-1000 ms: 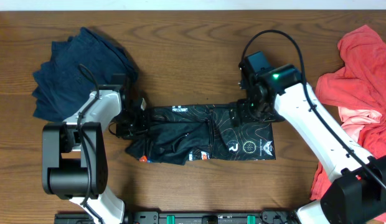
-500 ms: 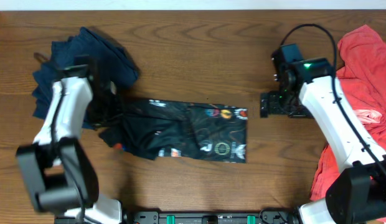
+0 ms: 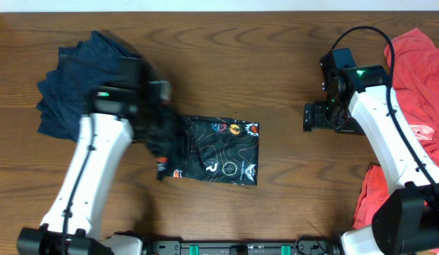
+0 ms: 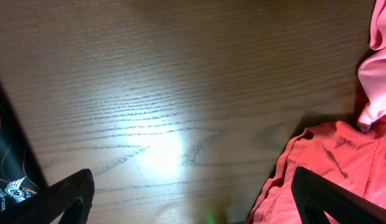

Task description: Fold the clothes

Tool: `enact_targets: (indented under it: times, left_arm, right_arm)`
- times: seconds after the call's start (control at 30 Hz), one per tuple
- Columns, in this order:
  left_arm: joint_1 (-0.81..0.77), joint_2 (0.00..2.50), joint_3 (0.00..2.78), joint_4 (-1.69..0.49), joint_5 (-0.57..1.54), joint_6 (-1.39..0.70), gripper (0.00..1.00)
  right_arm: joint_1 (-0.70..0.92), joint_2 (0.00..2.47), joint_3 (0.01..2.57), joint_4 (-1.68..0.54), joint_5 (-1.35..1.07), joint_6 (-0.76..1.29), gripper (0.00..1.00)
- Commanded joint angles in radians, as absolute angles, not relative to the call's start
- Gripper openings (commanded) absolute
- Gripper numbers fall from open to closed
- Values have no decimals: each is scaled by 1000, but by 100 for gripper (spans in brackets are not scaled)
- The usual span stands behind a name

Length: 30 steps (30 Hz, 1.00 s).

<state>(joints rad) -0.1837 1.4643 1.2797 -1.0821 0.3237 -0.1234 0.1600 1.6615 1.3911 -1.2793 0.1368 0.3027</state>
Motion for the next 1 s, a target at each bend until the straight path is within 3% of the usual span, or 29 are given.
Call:
enact_targets:
  times: [0.0, 0.37, 0.4, 0.47, 0.53, 0.67, 0.8, 0.97]
  left_arm:
    - [-324, 1489, 1293, -1053, 355, -196, 6]
    - [-633, 1683, 1291, -827, 351, -281, 8]
    - [-645, 1701, 1291, -817, 352, -295, 14]
    - [-664, 1726, 1292, -799, 360, -311, 35]
    - [-672, 1727, 1294, -795, 378, -308, 45]
    - [-632, 1651, 1344, -838, 392, -223, 46]
    - [-521, 1522, 1387, -857, 303, -203, 47]
    - [-321, 1430, 1386, -831, 250, -204, 65]
  right_arm:
    - [156, 1665, 1397, -1281, 138, 290, 99]
    - [157, 1665, 1397, -1286, 110, 290, 99]
    - [157, 1665, 1397, -1286, 103, 289, 99]
    - [157, 1665, 1397, -1285, 96, 287, 99]
    - [157, 1665, 1397, -1284, 96, 287, 99]
    - [158, 1665, 1397, -1267, 26, 230, 99]
    - [162, 1665, 1397, -1233, -237, 33, 97]
    - [219, 1672, 1393, -1219, -428, -79, 90]
